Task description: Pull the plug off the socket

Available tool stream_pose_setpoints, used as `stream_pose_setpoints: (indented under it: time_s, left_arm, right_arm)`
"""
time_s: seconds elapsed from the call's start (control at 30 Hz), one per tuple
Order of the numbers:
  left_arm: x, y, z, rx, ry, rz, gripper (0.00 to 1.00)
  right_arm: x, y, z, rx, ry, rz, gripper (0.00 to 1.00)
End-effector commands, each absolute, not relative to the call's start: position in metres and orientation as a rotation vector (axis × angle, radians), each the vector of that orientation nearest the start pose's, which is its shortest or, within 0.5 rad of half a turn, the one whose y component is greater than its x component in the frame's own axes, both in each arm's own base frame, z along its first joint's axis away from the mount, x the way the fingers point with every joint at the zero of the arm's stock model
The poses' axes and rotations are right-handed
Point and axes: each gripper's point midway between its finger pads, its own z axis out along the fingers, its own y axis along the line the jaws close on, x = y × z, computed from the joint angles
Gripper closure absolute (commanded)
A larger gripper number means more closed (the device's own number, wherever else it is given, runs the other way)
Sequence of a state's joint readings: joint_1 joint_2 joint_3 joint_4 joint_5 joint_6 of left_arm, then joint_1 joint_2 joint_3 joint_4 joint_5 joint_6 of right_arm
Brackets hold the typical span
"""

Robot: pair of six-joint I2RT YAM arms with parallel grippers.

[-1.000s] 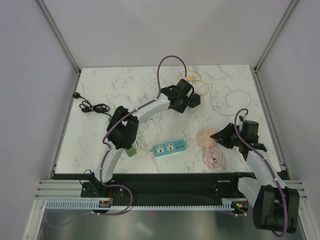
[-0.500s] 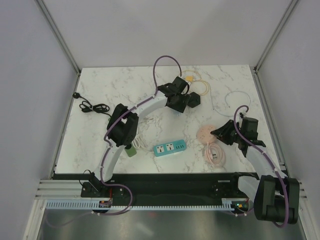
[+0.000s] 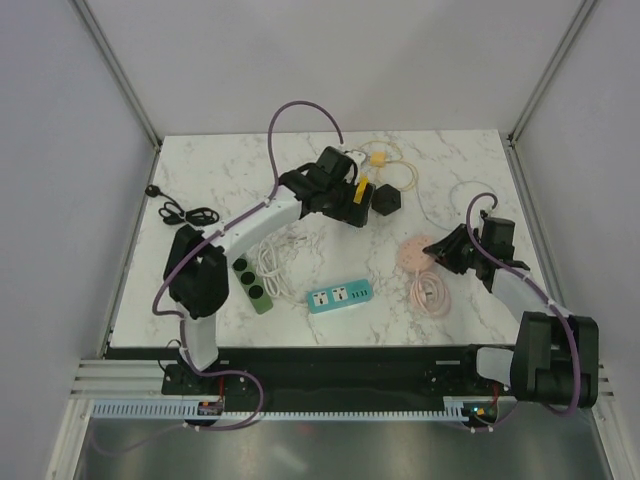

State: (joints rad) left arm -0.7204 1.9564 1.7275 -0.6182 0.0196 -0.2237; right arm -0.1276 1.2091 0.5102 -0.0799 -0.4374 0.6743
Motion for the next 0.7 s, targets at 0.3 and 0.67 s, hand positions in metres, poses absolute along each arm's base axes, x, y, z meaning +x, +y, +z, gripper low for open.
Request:
stream_pose_setpoints:
  time_s: [0.3,0.67]
  left_arm:
    - [0.273,-0.295,0.184,0.468,2.330,-0.733,0.00]
    - [0.208,-0.256,0.207,0.308,2.134,-1.017,0.00]
  right_arm:
    - [0.353,0.044,0.071,0.745,2.219,0.714,1.00]
    - [0.343,0.018,0.112,0.564,2.280,0.448,0.02]
